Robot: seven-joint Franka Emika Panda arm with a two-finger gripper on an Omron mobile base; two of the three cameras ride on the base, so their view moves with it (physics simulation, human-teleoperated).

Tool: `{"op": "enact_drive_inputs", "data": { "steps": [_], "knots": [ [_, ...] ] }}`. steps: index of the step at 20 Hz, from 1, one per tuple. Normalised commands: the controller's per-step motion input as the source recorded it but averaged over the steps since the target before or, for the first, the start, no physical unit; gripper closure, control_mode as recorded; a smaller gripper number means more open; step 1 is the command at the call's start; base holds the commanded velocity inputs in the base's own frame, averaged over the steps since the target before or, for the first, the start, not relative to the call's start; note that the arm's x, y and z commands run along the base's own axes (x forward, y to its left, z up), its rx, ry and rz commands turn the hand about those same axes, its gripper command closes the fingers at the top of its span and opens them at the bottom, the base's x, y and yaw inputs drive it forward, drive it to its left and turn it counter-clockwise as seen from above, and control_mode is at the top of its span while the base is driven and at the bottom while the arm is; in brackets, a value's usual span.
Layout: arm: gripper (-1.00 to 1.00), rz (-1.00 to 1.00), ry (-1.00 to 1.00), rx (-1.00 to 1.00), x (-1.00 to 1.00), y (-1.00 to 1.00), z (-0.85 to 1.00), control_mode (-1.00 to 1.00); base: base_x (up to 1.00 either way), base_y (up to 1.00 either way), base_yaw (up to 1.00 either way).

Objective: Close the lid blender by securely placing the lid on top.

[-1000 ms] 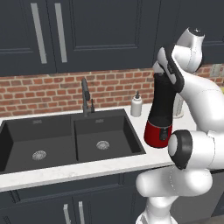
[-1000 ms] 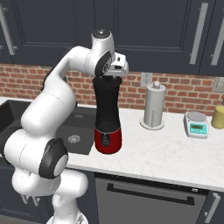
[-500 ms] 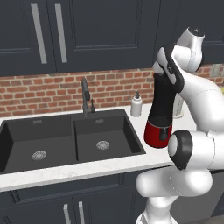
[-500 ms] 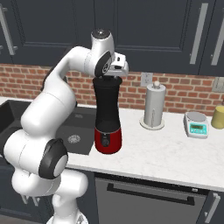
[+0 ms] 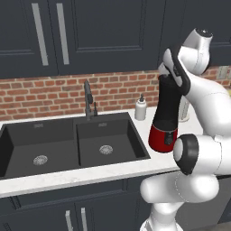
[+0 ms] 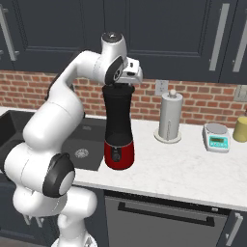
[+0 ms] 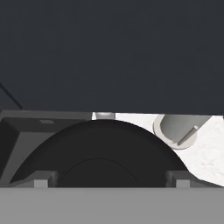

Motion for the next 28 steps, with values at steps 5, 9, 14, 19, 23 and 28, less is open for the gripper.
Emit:
{"op": "enact_drive_inputs", "data": {
  "steps": [5,9,14,19,23,28],
  "knots": [
    [-1.0,0.0,-0.01,0.0,-0.13,-0.05,0.2,-1.0,0.0,0.0,0.0],
    [-1.0,0.0,-0.01,0.0,-0.29,-0.01,0.11,-1.0,0.0,0.0,0.0],
    [-1.0,0.0,0.0,0.0,-0.57,-0.01,0.0,-1.0,0.0,0.0,0.0],
    [-1.0,0.0,-0.03,0.0,-0.71,-0.1,0.0,-1.0,0.0,0.0,0.0],
    [-1.0,0.0,-0.09,0.0,-0.67,-0.03,0.0,-1.0,0.0,0.0,0.0],
    [-1.0,0.0,-0.18,0.0,-0.5,0.0,0.0,-1.0,0.0,0.0,0.0]
  ]
}}
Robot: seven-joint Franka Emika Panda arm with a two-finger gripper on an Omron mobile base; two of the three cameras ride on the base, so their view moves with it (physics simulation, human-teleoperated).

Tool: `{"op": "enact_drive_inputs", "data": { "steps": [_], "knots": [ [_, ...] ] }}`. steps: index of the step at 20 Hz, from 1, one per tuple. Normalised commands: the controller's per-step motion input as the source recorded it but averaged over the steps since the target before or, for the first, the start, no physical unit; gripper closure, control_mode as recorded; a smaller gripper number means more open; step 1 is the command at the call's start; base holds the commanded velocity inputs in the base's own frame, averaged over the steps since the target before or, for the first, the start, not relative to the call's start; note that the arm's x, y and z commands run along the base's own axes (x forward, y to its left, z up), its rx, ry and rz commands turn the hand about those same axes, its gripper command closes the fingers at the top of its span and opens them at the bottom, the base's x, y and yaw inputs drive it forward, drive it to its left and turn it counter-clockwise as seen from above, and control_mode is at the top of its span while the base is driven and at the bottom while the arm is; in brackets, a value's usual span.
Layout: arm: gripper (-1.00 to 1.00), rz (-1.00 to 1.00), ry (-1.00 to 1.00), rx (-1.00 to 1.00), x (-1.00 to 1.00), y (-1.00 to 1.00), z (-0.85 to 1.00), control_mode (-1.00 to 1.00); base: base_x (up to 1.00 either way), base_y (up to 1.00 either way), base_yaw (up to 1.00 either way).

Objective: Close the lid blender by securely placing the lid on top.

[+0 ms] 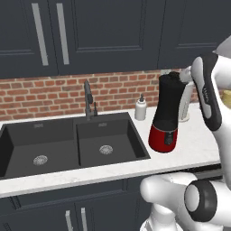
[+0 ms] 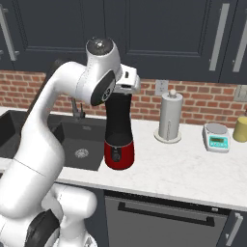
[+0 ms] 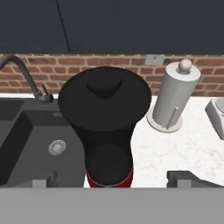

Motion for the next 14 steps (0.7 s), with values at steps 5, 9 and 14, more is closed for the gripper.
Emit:
{"op": "enact_drive_inputs", "data": {
  "steps": [5,9,14],
  "knots": [
    [-1.0,0.0,-0.22,0.0,-0.4,0.0,0.0,-1.0,0.0,0.0,0.0],
    [-1.0,0.0,-0.13,0.0,-0.46,-0.01,0.0,-1.0,0.0,0.0,0.0],
    [-1.0,0.0,-0.01,0.0,-0.57,-0.12,0.0,-1.0,0.0,0.0,0.0]
  ]
}}
